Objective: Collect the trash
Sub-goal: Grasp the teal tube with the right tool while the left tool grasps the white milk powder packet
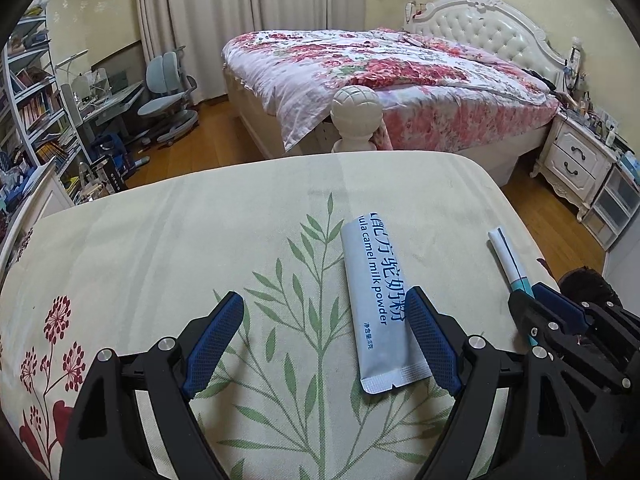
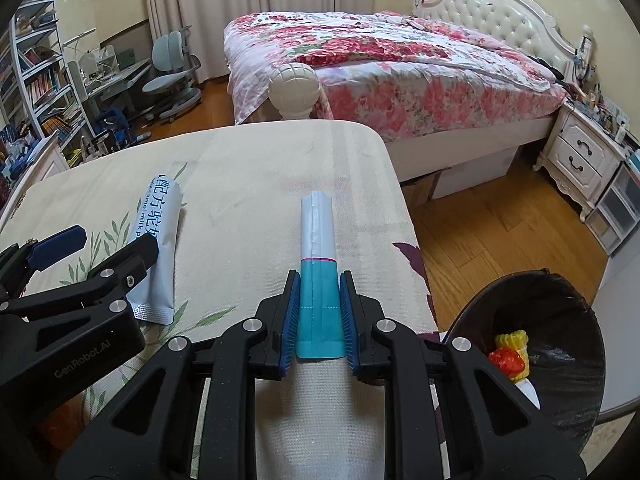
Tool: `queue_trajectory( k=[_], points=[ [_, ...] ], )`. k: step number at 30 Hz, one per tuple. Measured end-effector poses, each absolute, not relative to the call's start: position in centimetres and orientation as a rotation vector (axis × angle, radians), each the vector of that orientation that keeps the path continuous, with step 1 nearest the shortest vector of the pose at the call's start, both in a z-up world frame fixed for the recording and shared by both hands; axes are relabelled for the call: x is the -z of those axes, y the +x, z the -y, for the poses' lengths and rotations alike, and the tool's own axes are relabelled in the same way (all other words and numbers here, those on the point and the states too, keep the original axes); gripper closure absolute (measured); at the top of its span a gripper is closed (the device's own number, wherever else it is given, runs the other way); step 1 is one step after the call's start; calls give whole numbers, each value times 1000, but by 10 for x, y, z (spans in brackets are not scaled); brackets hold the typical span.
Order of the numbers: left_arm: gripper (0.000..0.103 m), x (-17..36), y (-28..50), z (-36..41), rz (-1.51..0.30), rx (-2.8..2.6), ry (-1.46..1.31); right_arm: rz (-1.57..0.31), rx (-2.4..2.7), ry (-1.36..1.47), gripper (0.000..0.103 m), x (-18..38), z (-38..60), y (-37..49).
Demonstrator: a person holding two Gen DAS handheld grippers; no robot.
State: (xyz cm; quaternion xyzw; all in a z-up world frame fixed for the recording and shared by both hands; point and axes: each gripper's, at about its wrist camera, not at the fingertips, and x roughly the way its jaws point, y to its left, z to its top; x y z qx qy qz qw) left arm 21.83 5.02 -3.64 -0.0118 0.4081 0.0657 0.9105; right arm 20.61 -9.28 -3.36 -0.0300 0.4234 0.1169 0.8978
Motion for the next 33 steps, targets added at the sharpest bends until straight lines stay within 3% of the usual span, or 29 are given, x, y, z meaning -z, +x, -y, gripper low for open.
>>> queue_trajectory(
  k=[16, 17, 18, 21, 23, 33],
  points=[
    [21, 39, 233, -52, -875, -130, -37, -879, -242, -58, 83, 33, 93, 212],
    [25, 39, 233, -52, -876, -129, -45, -878, -242, -59, 83, 33, 93, 213],
    [37, 39, 233, -53, -880, -125, -50, -879, -243, -58, 83, 33, 93, 213],
    [56, 44, 234, -54, -901, -114, -51, -879, -242, -56, 83, 32, 93, 212],
    [65, 43, 230, -54, -890, -110, -45, -879, -242, -54, 83, 33, 93, 214],
    [73, 41, 205, -52, -878, -77, -27, -880, -248, -53, 83, 34, 92, 197]
  ],
)
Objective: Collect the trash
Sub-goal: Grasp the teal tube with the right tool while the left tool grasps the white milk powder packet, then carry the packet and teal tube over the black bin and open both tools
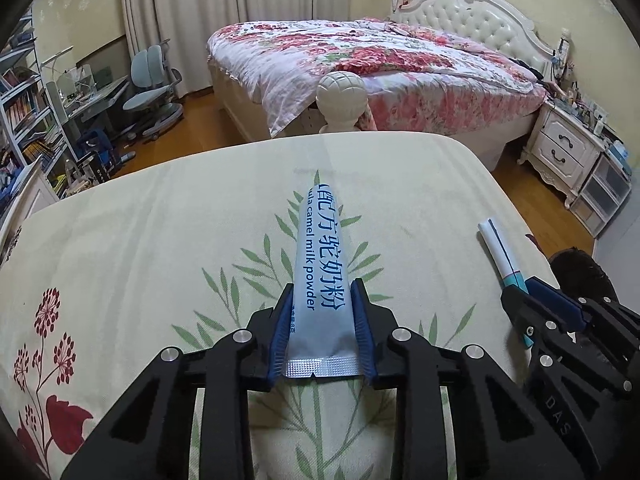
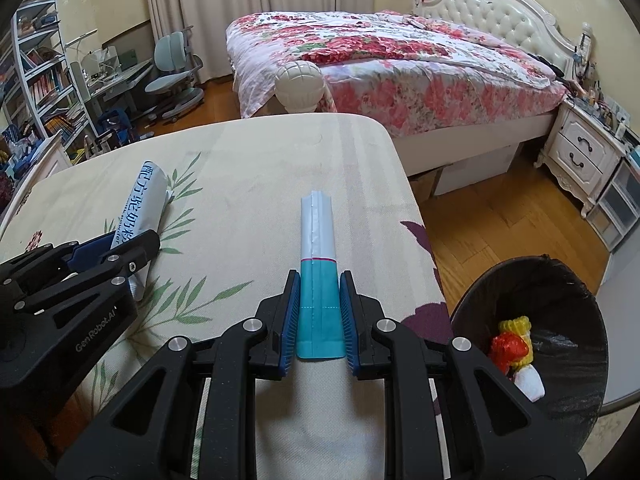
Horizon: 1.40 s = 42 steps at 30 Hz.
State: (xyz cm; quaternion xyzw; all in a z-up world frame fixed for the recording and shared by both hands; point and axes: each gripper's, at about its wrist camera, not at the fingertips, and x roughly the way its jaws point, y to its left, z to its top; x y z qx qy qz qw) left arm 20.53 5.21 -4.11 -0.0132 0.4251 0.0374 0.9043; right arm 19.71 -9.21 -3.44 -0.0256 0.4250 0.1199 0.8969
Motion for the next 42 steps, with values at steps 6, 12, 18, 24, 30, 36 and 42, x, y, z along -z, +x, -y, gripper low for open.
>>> queue_trajectory(
  k=[6, 12, 18, 24, 30, 36, 42],
  points=[
    [73, 40, 180, -54, -876, -80, -31, -880, -257, -58, 83, 35, 91, 169],
    [73, 39, 153, -52, -867, -78, -24, -881, -262, -51, 83, 36, 93, 138],
    [73, 38, 129, -49, -860, -71, -26, -878, -261, -39, 83, 35, 99, 108],
    [73, 36, 107, -42, -850, -58, -24, -863, -258, -24, 83, 30, 109, 77],
    [73, 29, 84, -32, -822, -37, -28, -832, -246, 0, 83, 20, 127, 49],
    [73, 19, 67, -12, -790, 8, -21, -797, -207, 40, 83, 9, 155, 30],
    [73, 11, 60, 19, -759, 77, 6, -762, -130, 71, 83, -1, 192, 16]
  ],
)
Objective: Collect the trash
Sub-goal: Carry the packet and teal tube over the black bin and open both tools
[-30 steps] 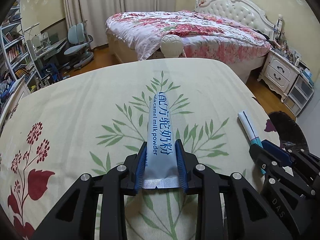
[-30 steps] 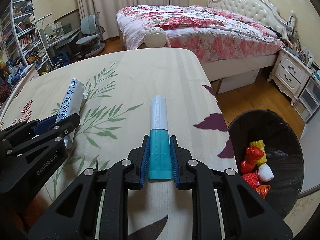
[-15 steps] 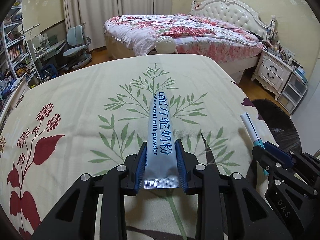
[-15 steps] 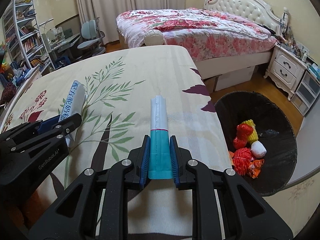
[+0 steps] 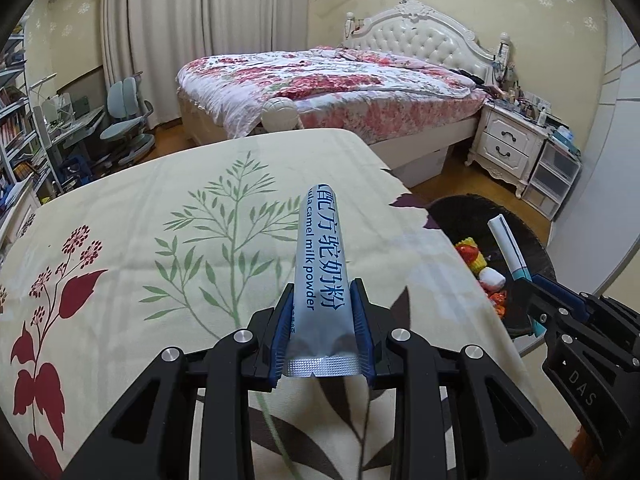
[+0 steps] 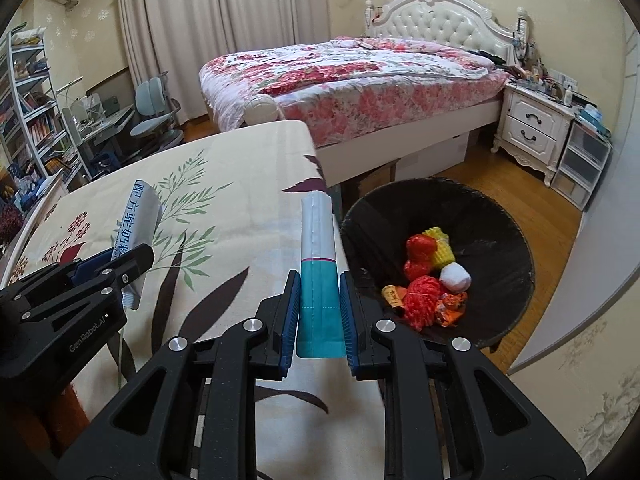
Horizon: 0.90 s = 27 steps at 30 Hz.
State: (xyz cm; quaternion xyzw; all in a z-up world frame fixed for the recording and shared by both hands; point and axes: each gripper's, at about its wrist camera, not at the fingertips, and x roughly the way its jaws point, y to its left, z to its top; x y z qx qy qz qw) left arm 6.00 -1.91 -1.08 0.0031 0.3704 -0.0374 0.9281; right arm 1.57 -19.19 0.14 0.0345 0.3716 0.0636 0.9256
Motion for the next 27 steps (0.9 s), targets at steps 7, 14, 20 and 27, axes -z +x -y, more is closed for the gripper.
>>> queue_trajectory(
  k=[7, 14, 20, 27],
  points=[
    [73, 1, 66, 61, -715, 159, 47, -730, -20, 71, 83, -4, 229, 13],
    [73, 0, 85, 97, -678, 214, 89, -712, 51, 91, 83, 0, 259, 26],
    [73, 5, 103, 124, -671, 230, 119, -708, 94, 109, 83, 9, 280, 44],
    [73, 21, 129, 147, -697, 239, 144, -713, 117, 124, 83, 18, 293, 65]
  ],
)
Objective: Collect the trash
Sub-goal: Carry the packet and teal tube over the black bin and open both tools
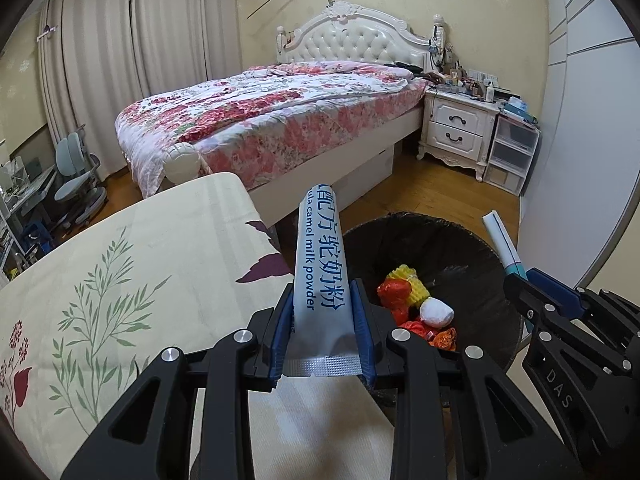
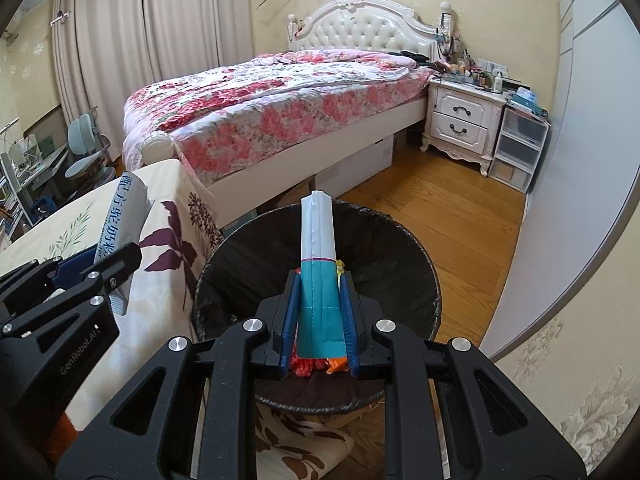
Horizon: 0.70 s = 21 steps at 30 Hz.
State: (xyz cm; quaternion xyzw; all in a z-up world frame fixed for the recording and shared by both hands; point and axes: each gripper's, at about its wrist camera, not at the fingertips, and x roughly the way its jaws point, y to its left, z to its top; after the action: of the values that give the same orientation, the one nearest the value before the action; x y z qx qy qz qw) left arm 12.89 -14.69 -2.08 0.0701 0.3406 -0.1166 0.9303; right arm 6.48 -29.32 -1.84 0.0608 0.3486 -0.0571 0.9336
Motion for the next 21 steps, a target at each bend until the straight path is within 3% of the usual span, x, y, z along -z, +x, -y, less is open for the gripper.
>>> queue_trajectory(
  k=[14, 17, 21],
  points=[
    [72, 42, 172, 177, -771, 241, 181, -758, 143, 163, 83, 39, 315, 104],
    [66, 45, 174, 178, -785, 240, 182, -759, 155, 162, 82, 42, 315, 106],
    [48, 46, 176, 177, -783, 230, 187, -759, 165, 168, 75, 43, 317, 108]
  ],
)
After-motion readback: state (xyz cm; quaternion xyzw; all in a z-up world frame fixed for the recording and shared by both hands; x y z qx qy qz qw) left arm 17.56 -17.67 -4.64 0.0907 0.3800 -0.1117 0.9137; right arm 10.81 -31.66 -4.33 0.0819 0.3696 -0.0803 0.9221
